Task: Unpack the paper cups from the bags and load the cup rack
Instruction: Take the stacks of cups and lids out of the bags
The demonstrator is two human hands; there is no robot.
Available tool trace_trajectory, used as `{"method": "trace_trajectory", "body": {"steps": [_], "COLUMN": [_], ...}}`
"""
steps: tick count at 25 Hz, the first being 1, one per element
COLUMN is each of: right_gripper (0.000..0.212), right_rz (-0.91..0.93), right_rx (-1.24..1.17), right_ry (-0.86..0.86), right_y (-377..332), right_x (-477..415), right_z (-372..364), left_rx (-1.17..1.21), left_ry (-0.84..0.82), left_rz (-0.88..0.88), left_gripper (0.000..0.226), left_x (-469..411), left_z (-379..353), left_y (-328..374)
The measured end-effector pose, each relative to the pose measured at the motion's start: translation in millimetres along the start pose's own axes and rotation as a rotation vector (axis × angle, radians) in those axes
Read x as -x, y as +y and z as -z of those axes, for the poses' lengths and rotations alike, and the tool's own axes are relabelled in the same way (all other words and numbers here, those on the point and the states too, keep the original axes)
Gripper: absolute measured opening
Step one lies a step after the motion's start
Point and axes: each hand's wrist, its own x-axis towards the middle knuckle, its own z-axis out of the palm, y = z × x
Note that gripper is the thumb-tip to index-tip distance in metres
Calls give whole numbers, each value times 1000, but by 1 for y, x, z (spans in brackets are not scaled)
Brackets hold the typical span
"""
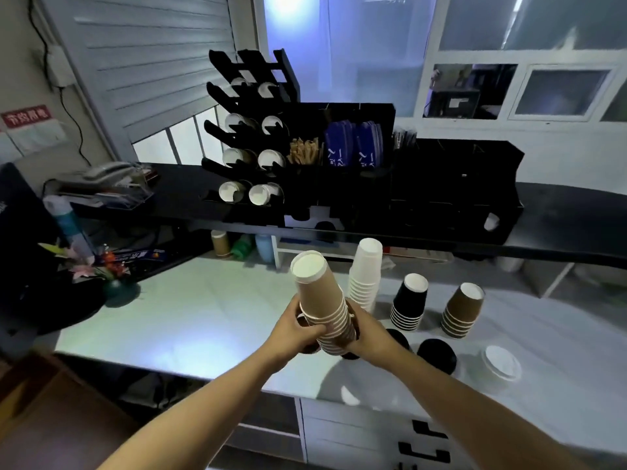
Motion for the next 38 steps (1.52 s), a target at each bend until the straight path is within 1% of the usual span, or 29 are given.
{"method": "trace_trajectory", "body": {"steps": [2,3,5,6,8,12,15,20,22,24,26,28,31,33,36,38], "right_gripper": [72,59,30,23,23,28,29,28,26,24,21,23,31,34,36,37], "right_rz": [-82,-124,-140,-130,-128,-116,-126,-152,-157,-176,-207,-247,-285,-319,-371,-419], "right_rx": [141,222,356,394,427,490,539,543,529,508,495,501,552,584,660,688], "right_ry": [19,30,9,-12,-48,-101,-126,-105,-82,-61,-40,-30,-34,-19,-6,1], "right_y": [11,20,35,43,58,84,98,116,117,121,123,119,109,101,91,87], "right_x": [-21,-32,-50,-61,-78,-107,-119,-124,-126,-130,-129,-126,-124,-118,-102,-85], "right_z": [0,1,4,6,10,11,8,0,0,-1,-3,-4,-6,-8,-9,-9], "left_rx": [-22,-37,-72,-90,-119,-165,-190,-233,-255,-254,-256,-296,-464,-641,-911,-1034], "left_ry": [44,62,93,108,126,105,103,82,63,41,12,-29,-50,-74,-218,-299], "left_rz": [1,5,14,19,23,26,45,73,58,80,103,118,193,244,163,89], "left_gripper": [70,72,79,82,87,80,83,88,85,84,86,90,84,70,38,34], "left_x": [-23,-35,-56,-68,-94,-140,-169,-196,-202,-208,-207,-202,-192,-181,-161,-150], "left_z": [15,20,27,29,30,23,17,6,5,11,19,26,32,36,35,26], "left_y": [-5,-8,-13,-15,-18,-16,-29,-66,-73,-78,-82,-81,-76,-75,-72,-69]}}
